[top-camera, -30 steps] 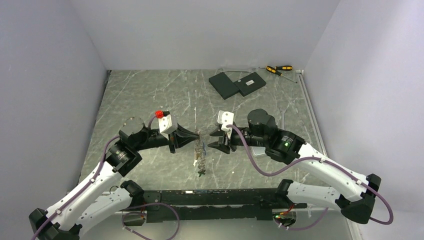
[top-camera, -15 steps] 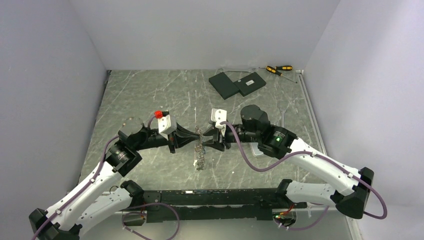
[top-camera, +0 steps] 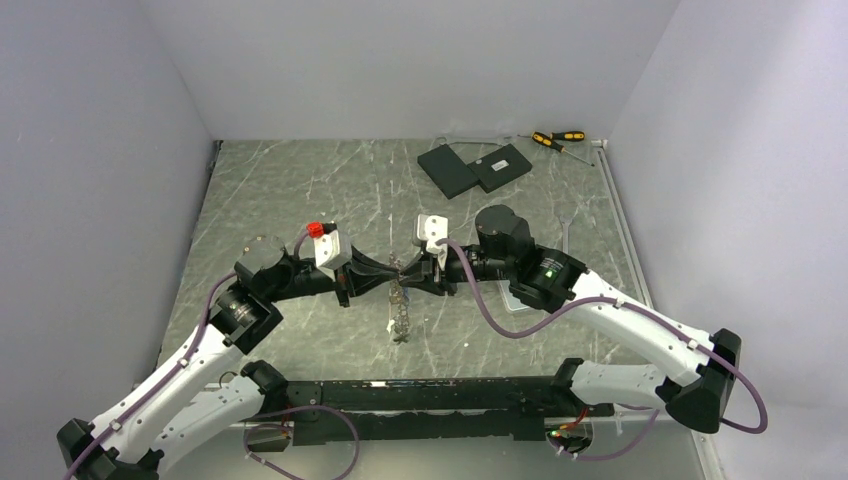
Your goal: Put the keys on the keyring
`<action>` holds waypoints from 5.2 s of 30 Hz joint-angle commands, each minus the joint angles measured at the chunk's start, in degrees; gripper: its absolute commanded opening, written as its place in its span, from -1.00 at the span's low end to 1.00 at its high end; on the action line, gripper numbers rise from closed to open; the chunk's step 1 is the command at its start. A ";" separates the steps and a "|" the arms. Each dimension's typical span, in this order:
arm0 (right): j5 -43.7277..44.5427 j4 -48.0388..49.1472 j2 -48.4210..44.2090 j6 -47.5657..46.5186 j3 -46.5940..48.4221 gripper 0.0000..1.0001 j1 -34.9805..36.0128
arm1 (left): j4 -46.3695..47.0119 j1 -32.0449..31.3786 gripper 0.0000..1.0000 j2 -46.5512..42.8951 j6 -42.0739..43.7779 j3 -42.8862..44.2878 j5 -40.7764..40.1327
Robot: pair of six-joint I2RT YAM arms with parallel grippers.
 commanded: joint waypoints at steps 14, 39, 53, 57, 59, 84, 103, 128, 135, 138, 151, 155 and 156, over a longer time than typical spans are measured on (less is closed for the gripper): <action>-2.63 4.06 0.07 -0.49 2.52 -1.00 -0.35 | 3.53 0.21 -1.00 -0.56 0.52 1.19 0.48; -2.81 1.06 -3.71 -1.01 1.46 -1.00 -0.95 | 1.90 0.30 -0.73 1.00 3.95 1.98 5.90; -1.83 -3.52 -2.62 -2.86 3.17 -1.00 -0.94 | -0.15 0.31 -0.32 1.81 5.72 2.67 5.88; -0.38 -8.40 -0.99 -4.69 5.52 -1.00 -0.96 | -1.88 0.30 -0.19 2.39 7.23 3.26 6.10; 0.98 -10.93 -0.17 -5.46 6.88 -1.00 -0.89 | -4.42 0.25 -0.12 3.02 8.34 3.91 6.24; 2.50 -20.29 5.33 -7.74 13.32 -1.00 0.22 | -6.33 0.21 -0.17 8.48 8.15 5.48 9.68; 0.06 -18.80 5.82 -7.04 12.80 -1.00 0.80 | -4.18 0.13 -0.44 10.55 5.40 5.44 10.99; -3.60 1.91 -7.65 1.52 -2.31 0.05 -6.43 | 3.14 0.99 -1.00 5.78 2.94 3.48 10.67; -10.79 6.61 -7.81 4.87 -3.96 -0.06 -8.70 | 4.95 1.35 -1.00 4.46 0.28 2.78 11.12; -13.67 7.51 -6.81 5.57 -3.73 -0.08 -8.70 | 4.75 1.35 -1.00 4.38 0.36 2.78 11.07; -18.38 10.97 -4.55 7.49 -4.41 -0.17 -8.74 | 5.59 1.62 -1.00 3.76 -0.09 2.43 10.73; -18.75 11.48 -3.82 7.60 -4.50 -0.18 -8.70 | 5.69 1.79 -1.00 3.75 -0.22 2.42 10.68; -18.91 11.57 -3.67 7.64 -4.60 -0.19 -8.70 | 5.76 1.79 -1.00 3.75 -0.30 2.38 10.67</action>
